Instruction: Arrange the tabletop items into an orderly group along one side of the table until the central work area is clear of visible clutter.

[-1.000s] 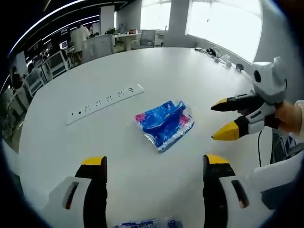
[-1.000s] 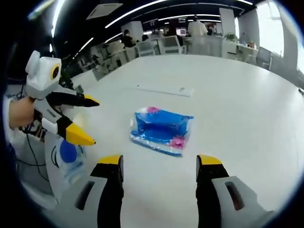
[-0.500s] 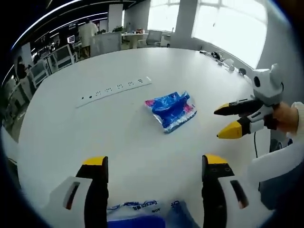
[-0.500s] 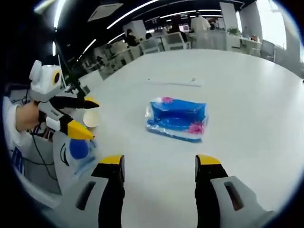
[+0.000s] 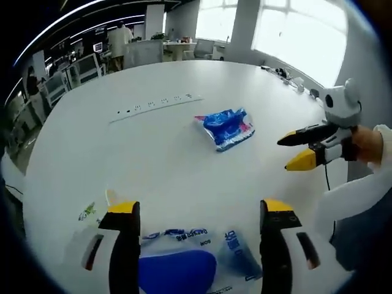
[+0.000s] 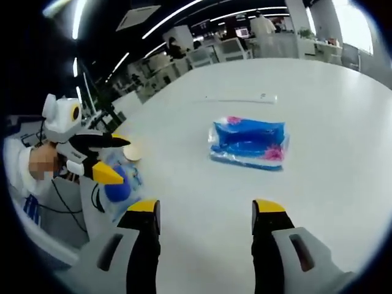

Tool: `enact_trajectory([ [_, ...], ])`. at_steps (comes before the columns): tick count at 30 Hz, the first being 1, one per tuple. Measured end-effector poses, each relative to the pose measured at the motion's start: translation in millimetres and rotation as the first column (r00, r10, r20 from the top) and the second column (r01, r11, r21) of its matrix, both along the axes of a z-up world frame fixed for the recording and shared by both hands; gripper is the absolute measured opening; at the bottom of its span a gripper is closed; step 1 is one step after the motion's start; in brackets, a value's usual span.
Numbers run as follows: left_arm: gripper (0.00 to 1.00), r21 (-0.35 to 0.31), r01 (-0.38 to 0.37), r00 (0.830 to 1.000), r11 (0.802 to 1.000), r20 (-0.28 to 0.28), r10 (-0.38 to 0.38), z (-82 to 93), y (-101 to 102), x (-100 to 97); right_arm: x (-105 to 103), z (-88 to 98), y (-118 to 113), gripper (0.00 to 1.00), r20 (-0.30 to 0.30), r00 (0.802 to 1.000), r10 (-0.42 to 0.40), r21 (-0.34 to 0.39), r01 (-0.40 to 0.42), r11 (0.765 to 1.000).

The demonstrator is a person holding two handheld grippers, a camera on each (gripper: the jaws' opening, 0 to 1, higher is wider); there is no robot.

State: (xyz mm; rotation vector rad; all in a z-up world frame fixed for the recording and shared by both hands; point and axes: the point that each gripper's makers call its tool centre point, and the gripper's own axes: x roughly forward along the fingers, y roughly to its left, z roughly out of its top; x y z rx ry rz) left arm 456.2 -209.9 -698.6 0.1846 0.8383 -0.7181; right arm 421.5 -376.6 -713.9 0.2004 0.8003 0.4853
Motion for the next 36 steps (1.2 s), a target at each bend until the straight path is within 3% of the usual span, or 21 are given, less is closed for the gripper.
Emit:
enact_trajectory([
  [10, 0.81, -0.002, -0.059, 0.998, 0.998, -0.014, 0.059, -6.9, 38, -17.3, -29, -18.6, 18, 0.6, -0.056, 0.998, 0.019, 0.043, -0.016, 0.999],
  [23, 0.81, 0.02, -0.113, 0.994, 0.993, -0.012, 0.113, -7.1, 79, -28.6, -37, -20.2, 27, 0.59, -0.072, 0.997, 0.03, 0.07, -0.024, 0.997],
  [36, 0.8, 0.01, -0.151, 0.988, 0.988, -0.024, 0.152, -10.8, 86, -31.8, -43, -22.6, 38, 0.58, -0.092, 0.995, 0.05, 0.082, -0.043, 0.996],
])
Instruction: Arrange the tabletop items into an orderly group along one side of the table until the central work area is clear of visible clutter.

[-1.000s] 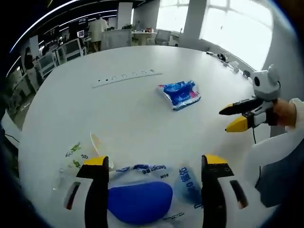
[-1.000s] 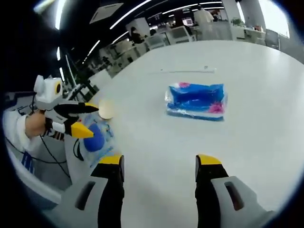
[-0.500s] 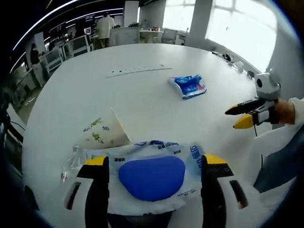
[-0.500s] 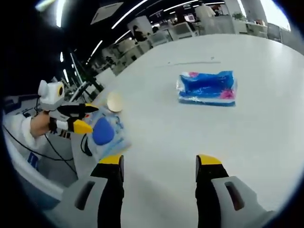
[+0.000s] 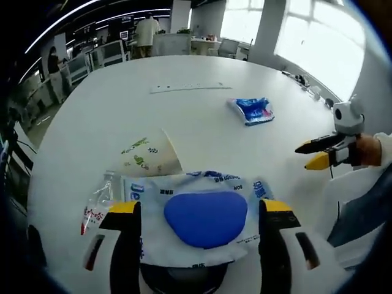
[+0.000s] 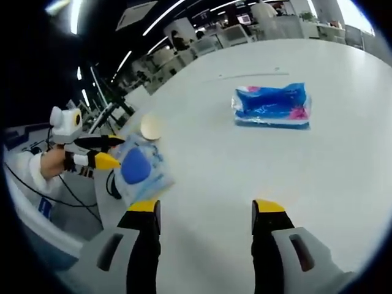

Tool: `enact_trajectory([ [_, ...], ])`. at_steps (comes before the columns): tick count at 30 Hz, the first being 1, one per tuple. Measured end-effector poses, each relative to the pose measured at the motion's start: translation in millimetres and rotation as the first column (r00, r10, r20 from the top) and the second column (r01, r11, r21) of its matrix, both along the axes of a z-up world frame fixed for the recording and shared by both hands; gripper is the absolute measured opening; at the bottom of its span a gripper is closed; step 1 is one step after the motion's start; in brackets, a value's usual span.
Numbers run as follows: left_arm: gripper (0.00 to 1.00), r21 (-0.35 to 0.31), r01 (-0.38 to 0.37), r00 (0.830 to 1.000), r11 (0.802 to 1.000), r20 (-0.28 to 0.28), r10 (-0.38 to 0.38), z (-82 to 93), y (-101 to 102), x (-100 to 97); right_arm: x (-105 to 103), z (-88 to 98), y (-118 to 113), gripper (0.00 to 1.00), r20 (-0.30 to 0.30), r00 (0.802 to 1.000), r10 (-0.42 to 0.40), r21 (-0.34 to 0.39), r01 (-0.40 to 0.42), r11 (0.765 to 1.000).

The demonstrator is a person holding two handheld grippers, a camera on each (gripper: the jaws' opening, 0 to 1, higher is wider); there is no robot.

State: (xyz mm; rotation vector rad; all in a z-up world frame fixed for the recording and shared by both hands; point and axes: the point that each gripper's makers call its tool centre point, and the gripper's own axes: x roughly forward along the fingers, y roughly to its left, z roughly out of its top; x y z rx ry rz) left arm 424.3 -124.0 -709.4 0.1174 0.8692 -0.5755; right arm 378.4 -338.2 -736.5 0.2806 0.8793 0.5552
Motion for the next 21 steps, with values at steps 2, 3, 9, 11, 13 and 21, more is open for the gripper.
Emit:
enact_trajectory([
  [2, 0.8, -0.003, -0.005, 1.0, 1.0, 0.003, 0.005, 0.1, 2, 0.0, -1, 0.4, 3, 0.58, -0.003, 1.0, 0.003, 0.006, -0.003, 1.0],
  [3, 0.8, -0.002, -0.007, 1.0, 1.0, 0.004, 0.007, 0.3, 3, -1.1, -1, 0.5, 4, 0.58, -0.004, 1.0, 0.005, 0.009, -0.005, 1.0],
  [9, 0.79, -0.01, -0.039, 0.999, 0.999, -0.004, 0.039, 1.0, 19, -5.9, -8, -3.6, 16, 0.57, -0.026, 0.999, 0.02, 0.028, -0.019, 0.999],
  [11, 0.8, -0.01, -0.047, 0.999, 0.999, -0.002, 0.047, 1.9, 24, -7.3, -10, -3.9, 19, 0.57, -0.031, 0.999, 0.027, 0.032, -0.026, 0.999],
  [13, 0.79, -0.002, -0.063, 0.998, 0.998, -0.004, 0.063, 0.4, 34, -8.5, -13, -2.9, 26, 0.57, -0.041, 0.999, 0.035, 0.049, -0.033, 0.998],
  [21, 0.74, -0.019, -0.124, 0.992, 0.992, -0.028, 0.124, -3.6, 52, -14.7, -22, -7.8, 46, 0.55, -0.076, 0.991, 0.109, 0.053, -0.105, 0.993],
])
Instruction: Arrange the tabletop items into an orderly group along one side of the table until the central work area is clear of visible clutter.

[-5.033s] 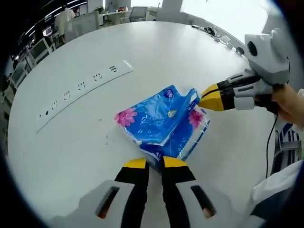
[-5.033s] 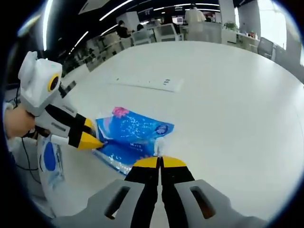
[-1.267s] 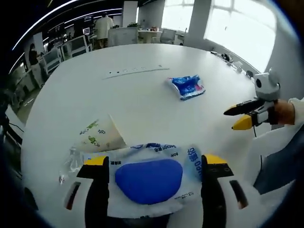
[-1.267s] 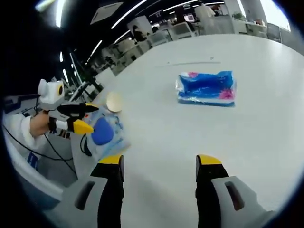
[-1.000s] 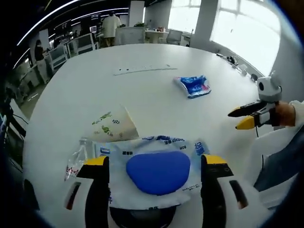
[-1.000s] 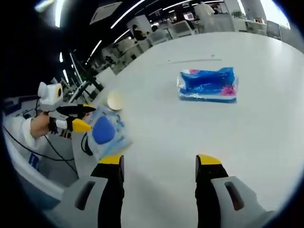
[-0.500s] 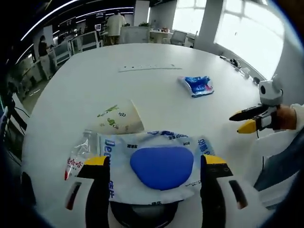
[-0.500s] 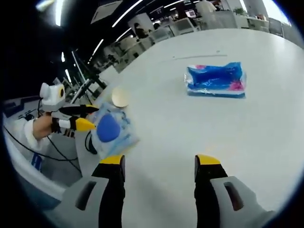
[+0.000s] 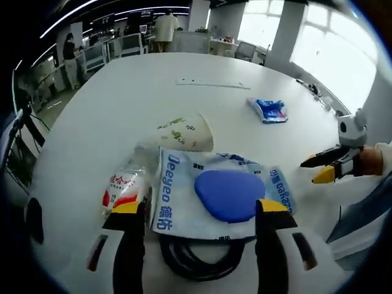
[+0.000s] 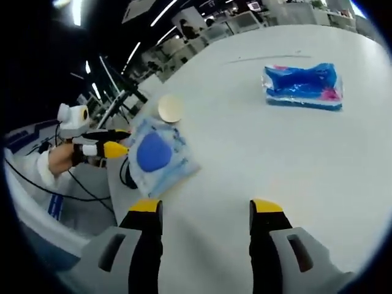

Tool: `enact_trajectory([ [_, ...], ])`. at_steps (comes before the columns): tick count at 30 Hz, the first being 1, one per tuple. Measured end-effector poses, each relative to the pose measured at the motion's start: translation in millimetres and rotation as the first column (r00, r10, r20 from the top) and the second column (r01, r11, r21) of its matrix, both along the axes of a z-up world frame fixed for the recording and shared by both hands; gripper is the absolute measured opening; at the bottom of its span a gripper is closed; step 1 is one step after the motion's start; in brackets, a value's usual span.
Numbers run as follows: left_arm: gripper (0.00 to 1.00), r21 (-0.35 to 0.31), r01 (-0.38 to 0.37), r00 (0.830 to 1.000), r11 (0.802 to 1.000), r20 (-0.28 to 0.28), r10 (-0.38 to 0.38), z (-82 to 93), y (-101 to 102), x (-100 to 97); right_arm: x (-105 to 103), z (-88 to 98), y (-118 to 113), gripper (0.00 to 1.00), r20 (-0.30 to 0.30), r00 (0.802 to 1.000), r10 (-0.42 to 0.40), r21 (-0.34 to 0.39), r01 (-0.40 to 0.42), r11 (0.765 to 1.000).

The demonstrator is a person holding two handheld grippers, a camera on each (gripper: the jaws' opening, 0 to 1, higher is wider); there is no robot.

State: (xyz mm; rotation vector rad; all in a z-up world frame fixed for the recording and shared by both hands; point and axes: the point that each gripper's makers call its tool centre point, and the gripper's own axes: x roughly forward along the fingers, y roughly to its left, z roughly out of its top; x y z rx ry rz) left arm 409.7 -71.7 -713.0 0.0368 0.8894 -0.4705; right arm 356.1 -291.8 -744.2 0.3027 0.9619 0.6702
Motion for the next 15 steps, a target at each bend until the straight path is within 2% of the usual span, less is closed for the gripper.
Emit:
enact_trajectory([
  [8, 0.68, -0.028, -0.024, 1.0, 0.999, -0.016, 0.024, -5.3, 4, -2.9, 0, 5.4, 29, 0.55, -0.027, 0.998, 0.052, 0.046, -0.051, 0.998],
  [15, 0.65, -0.042, -0.048, 0.999, 0.998, -0.023, 0.047, -8.6, 5, -2.3, -8, 5.4, 52, 0.54, -0.061, 0.993, 0.099, 0.078, -0.094, 0.993],
])
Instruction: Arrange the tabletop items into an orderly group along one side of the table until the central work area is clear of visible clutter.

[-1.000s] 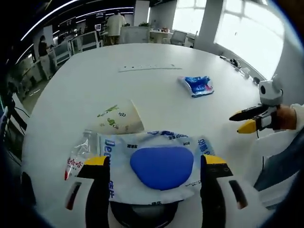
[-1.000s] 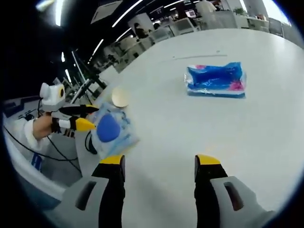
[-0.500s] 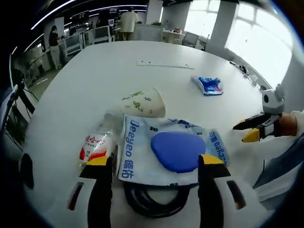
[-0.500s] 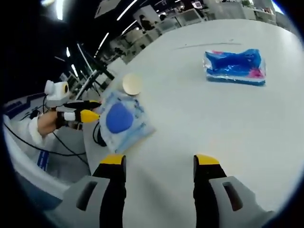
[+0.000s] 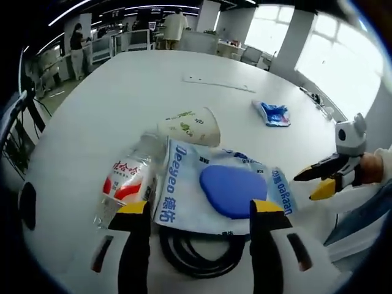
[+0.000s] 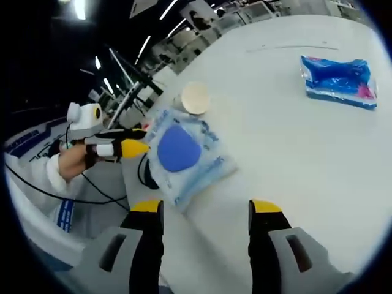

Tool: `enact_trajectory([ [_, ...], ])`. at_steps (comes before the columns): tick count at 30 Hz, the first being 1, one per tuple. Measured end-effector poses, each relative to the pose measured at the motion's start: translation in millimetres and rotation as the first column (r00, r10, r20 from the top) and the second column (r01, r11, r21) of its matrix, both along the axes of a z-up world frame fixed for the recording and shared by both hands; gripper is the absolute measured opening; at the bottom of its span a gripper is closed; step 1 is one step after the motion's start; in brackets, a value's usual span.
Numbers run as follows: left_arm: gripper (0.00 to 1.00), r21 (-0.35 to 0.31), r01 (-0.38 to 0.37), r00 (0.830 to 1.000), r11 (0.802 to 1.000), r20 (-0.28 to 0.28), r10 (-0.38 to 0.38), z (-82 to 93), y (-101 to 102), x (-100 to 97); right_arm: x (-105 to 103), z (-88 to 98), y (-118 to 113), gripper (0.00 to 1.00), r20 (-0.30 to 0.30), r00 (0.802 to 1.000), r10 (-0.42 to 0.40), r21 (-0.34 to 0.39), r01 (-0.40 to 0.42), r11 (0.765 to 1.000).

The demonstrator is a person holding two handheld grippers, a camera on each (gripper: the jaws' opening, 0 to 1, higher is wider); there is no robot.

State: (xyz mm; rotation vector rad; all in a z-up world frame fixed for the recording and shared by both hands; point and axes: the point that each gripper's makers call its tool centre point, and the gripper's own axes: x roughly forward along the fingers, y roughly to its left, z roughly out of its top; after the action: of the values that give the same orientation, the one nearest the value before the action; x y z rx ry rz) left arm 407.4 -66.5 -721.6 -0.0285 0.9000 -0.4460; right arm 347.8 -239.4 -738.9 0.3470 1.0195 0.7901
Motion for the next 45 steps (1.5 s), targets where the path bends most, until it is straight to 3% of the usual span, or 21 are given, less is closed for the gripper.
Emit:
enact_trajectory([
  [4, 0.62, -0.005, -0.015, 1.0, 1.0, -0.006, 0.015, -4.0, 2, 1.2, -3, -0.2, 14, 0.53, -0.02, 0.998, 0.058, 0.002, -0.058, 0.998],
  [12, 0.52, -0.012, -0.06, 0.998, 0.998, -0.026, 0.059, -9.3, 8, 1.4, -9, -3.2, 35, 0.49, -0.038, 0.994, 0.099, 0.01, -0.099, 0.995],
  [15, 0.47, -0.007, -0.079, 0.997, 0.997, -0.027, 0.078, -10.1, 11, 1.3, -11, -3.5, 41, 0.41, -0.047, 0.992, 0.116, 0.018, -0.115, 0.993],
  [19, 0.38, 0.021, -0.094, 0.995, 0.995, -0.041, 0.095, -18.9, 16, 0.2, -12, -6.6, 41, 0.22, -0.051, 0.993, 0.106, -0.005, -0.107, 0.994],
  [23, 0.34, 0.025, -0.134, 0.99, 0.991, -0.04, 0.135, -24.3, 19, -0.2, -11, -14.9, 37, 0.14, -0.078, 0.994, 0.078, -0.026, -0.081, 0.996],
  [25, 0.34, 0.014, -0.153, 0.987, 0.988, -0.042, 0.154, -24.8, 19, -0.2, -3, -22.5, 28, 0.02, -0.126, 0.992, -0.031, -0.07, 0.022, 0.997],
  [26, 0.32, -0.003, -0.164, 0.985, 0.987, -0.05, 0.163, -25.0, 17, -0.7, -2, -19.7, 31, 0.01, -0.164, 0.984, -0.065, -0.036, 0.06, 0.998],
  [27, 0.32, 0.0, -0.174, 0.984, 0.985, -0.047, 0.174, -24.6, 18, -0.9, -1, -15.8, 32, 0.01, -0.167, 0.985, -0.048, 0.005, 0.05, 0.999],
  [34, 0.13, -0.001, -0.192, 0.981, 0.981, 0.012, 0.192, -14.4, 17, 0.9, -3, -15.6, 22, 0.0, -0.162, 0.986, -0.051, -0.009, 0.051, 0.999],
  [39, 0.05, 0.025, -0.162, 0.986, 0.986, 0.05, 0.161, -7.5, 15, 2.1, -6, -11.1, 22, 0.0, -0.197, 0.978, -0.064, 0.021, 0.07, 0.997],
  [45, 0.01, 0.034, -0.128, 0.988, 0.991, 0.095, 0.124, 6.1, 10, 1.9, -5, 0.0, 18, 0.0, -0.174, 0.983, -0.065, 0.037, 0.073, 0.997],
])
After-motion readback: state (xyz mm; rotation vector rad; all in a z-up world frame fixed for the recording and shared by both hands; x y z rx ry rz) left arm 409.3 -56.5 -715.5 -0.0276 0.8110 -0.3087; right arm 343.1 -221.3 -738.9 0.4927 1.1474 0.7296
